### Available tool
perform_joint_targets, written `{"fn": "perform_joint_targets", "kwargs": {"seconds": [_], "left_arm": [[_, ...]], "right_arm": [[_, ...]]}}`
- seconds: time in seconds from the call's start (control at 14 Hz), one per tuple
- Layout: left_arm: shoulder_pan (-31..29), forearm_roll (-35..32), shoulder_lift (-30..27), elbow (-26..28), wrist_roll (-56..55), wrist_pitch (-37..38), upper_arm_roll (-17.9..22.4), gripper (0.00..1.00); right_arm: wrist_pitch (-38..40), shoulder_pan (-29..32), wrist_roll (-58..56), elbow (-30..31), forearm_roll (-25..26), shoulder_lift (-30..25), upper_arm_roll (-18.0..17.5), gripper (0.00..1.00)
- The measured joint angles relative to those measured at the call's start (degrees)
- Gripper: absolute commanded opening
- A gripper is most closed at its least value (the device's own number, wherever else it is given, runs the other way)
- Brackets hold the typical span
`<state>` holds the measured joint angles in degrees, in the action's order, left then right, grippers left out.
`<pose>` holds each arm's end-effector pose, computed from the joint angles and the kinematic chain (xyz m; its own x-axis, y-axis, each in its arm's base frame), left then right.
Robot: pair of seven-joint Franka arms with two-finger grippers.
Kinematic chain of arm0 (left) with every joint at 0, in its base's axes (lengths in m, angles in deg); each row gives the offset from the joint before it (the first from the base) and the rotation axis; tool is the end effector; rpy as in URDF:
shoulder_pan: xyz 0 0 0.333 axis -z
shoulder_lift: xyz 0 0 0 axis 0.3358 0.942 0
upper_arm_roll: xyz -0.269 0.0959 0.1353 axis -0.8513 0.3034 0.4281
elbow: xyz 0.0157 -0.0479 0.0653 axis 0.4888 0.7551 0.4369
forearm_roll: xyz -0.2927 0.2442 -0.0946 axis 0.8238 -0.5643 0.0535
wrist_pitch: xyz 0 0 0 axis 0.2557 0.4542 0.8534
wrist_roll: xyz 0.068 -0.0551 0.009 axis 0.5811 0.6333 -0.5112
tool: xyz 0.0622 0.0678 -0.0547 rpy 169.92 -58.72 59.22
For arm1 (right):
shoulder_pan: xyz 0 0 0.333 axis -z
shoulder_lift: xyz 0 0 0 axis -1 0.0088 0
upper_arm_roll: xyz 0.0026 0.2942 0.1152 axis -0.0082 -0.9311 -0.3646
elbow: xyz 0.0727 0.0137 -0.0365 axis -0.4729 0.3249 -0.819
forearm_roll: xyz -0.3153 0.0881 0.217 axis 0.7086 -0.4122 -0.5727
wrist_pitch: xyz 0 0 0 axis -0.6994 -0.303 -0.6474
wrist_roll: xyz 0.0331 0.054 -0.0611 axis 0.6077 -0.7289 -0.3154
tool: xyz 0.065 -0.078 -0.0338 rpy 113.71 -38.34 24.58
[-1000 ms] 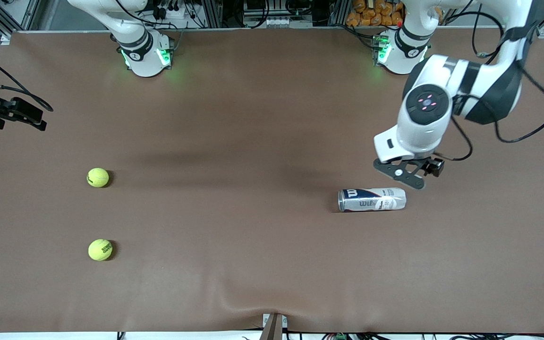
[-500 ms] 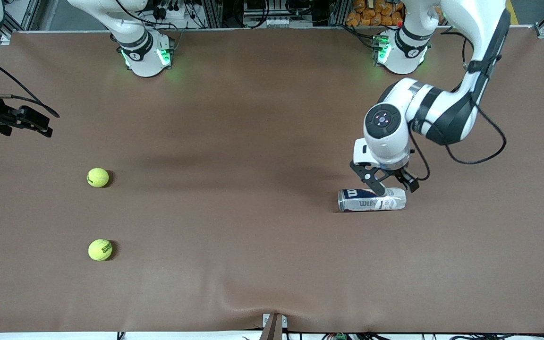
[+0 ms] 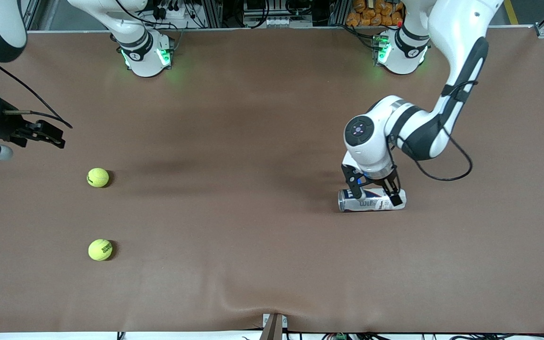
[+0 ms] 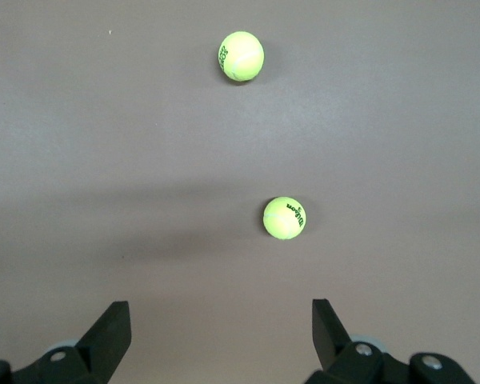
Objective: Insert tennis ball vertically with right arm
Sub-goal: 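Lower the left gripper and grasp the Wilson can around its middle, then lift the can upright with the left gripper while the right gripper grasps a ball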
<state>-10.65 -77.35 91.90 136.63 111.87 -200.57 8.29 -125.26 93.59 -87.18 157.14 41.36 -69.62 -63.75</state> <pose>0.5702 -0.2605 0.2760 0.2773 -0.8597 -0.4290 -0.9481 -0.1723 -0.2674 0.5553 -0.0202 0.5421 0.9990 -0.0412 -0.0185 -0.0408 -0.9990 0.0186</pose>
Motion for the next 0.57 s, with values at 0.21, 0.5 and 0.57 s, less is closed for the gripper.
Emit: {"fn": "perform_joint_targets", "kwargs": {"seconds": [0.21, 0.5, 0.57], "left_arm": [[0.1, -1.4, 2.6, 0.1, 0.0, -0.6, 0.0, 1.0], [0.1, -3.0, 4.4, 0.0, 0.1, -0.9, 0.0, 1.0], [0.2, -4.3, 4.7, 0.0, 0.1, -0.9, 0.0, 1.0]], "right_arm": [[-5.3, 0.1, 0.0, 5.0, 0.0, 0.1, 0.1, 1.0], [-13.6, 0.9, 0.0, 12.9, 0.0, 1.0, 0.1, 1.0], [-16.3, 1.4, 0.0, 14.8, 0.0, 1.9, 0.1, 1.0]]}}
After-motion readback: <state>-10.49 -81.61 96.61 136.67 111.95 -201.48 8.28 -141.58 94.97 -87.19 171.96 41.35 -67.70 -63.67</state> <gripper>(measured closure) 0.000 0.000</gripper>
